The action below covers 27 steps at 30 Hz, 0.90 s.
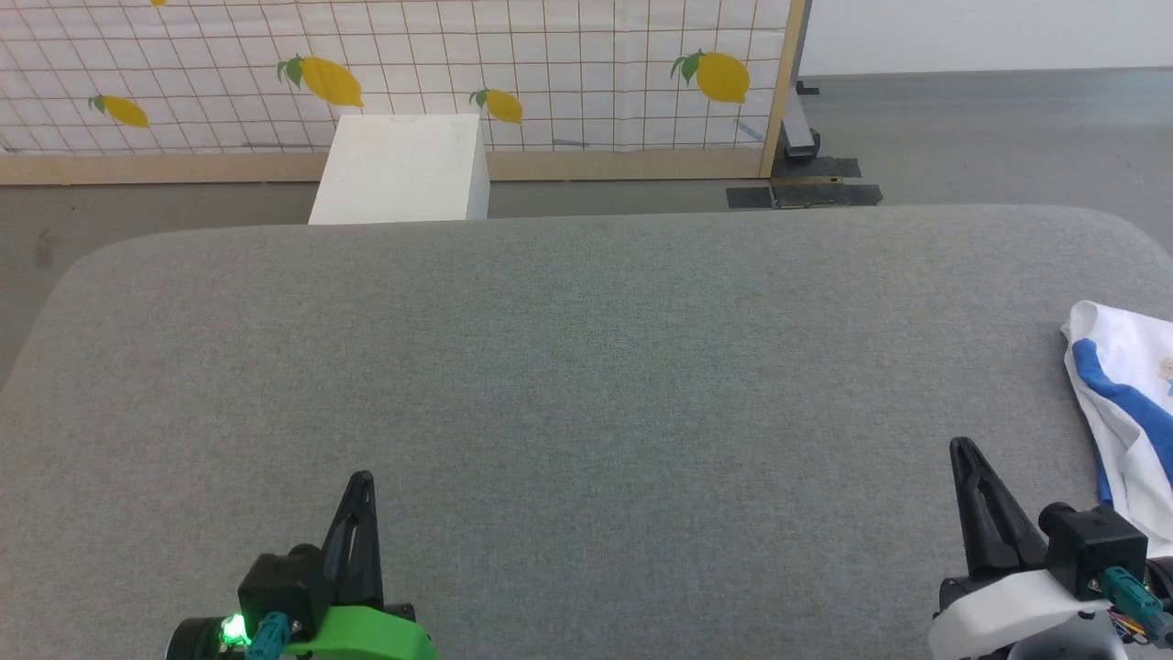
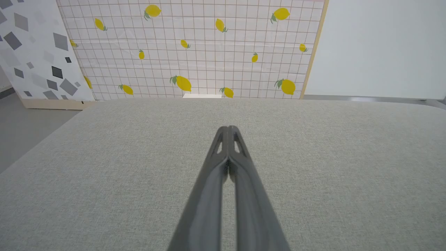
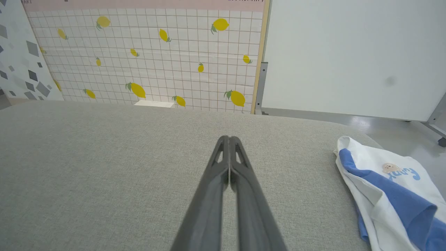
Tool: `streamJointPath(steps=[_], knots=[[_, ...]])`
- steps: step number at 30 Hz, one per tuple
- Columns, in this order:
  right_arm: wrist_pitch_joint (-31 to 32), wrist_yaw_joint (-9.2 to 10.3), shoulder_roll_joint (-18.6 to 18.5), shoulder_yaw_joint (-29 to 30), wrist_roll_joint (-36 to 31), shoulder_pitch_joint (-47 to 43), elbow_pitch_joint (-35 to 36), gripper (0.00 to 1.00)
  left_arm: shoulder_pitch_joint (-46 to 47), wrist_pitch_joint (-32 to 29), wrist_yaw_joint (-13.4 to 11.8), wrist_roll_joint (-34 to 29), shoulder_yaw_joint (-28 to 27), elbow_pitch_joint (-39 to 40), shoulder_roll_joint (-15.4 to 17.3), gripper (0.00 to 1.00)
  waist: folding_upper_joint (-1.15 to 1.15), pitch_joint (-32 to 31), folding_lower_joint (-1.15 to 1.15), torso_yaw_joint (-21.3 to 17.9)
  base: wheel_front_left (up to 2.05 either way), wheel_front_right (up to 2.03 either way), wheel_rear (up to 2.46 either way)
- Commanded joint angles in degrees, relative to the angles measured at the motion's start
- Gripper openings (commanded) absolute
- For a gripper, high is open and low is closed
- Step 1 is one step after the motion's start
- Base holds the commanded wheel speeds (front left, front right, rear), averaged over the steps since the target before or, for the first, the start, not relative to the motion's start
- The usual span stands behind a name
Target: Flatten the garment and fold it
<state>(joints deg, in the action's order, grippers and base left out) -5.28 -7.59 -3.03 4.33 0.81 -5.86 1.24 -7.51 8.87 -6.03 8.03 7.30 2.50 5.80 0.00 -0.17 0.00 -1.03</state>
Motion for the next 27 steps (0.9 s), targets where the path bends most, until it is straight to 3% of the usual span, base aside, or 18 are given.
streamJointPath(steps=[1, 27], knots=[[0.34, 0.04, 0.06, -0.21, -0.22, 1.06, -0.18, 0.0, 1.31, -0.4, 0.51, -0.91, -0.49, -0.17, -0.25, 0.0, 0.0, 0.0, 0.0, 0.02, 0.0, 0.0, 0.0], [2.1, 0.06, 0.09, -1.68, -0.43, 2.76, -0.56, 0.0, 3.51, -3.41, 2.47, -3.44, -2.91, -1.0, -1.2, 0.0, 0.0, 0.06, 0.0, 0.38, 0.0, 0.0, 0.0]])
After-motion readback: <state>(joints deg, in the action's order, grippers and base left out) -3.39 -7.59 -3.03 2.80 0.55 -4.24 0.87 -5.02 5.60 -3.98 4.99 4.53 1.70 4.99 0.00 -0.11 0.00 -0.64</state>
